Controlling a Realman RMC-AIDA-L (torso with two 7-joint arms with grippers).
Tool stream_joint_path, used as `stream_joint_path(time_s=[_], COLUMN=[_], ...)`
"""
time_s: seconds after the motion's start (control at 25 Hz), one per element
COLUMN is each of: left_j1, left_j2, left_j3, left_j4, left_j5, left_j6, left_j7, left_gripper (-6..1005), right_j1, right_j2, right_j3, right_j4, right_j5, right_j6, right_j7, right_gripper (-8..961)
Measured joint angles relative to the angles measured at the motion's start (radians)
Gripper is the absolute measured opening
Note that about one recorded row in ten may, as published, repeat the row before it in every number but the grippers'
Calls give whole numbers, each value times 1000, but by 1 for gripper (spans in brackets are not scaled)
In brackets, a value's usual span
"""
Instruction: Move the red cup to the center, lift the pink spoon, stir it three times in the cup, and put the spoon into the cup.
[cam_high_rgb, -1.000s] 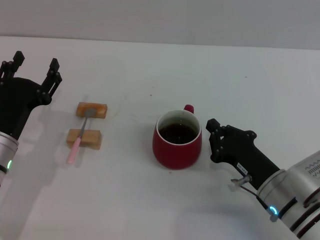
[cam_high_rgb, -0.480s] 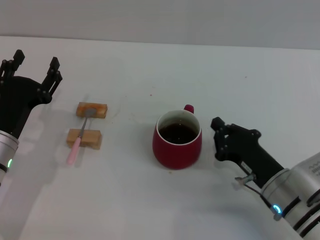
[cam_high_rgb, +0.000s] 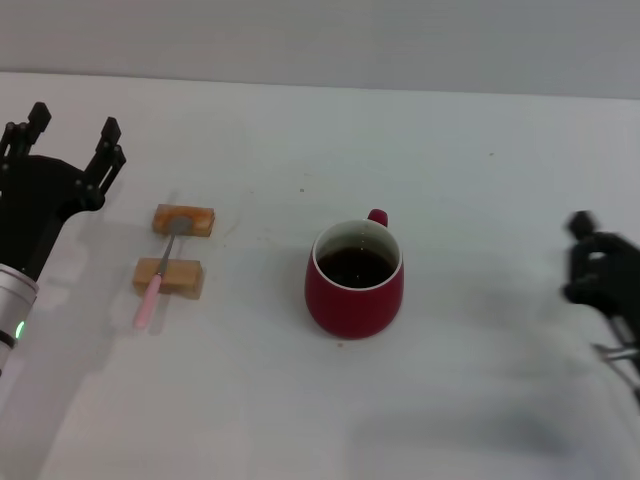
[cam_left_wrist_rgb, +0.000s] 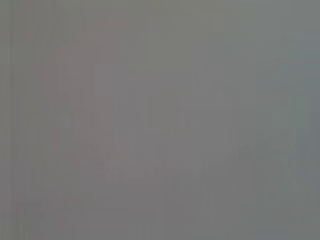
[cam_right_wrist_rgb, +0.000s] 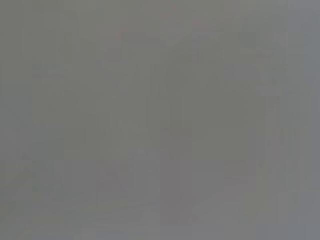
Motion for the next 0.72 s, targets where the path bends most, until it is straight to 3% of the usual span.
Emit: stream_joint_path(time_s=[0.44,0.72], left_j1=[82,147], left_j2=[-2,-1], left_j3=[104,164], left_j4=[10,13], left_j5=[2,2], left_j6=[16,71], left_j7=[1,1], left_gripper=[774,774], right_j1=[-153,-158], right_j2=[1,-3], right_j3=[269,288], right_j4=[-95,-103], right_j5=[0,1], right_j6=[-204,-205], right_j7=[-106,-119], right_gripper=[-1,-1])
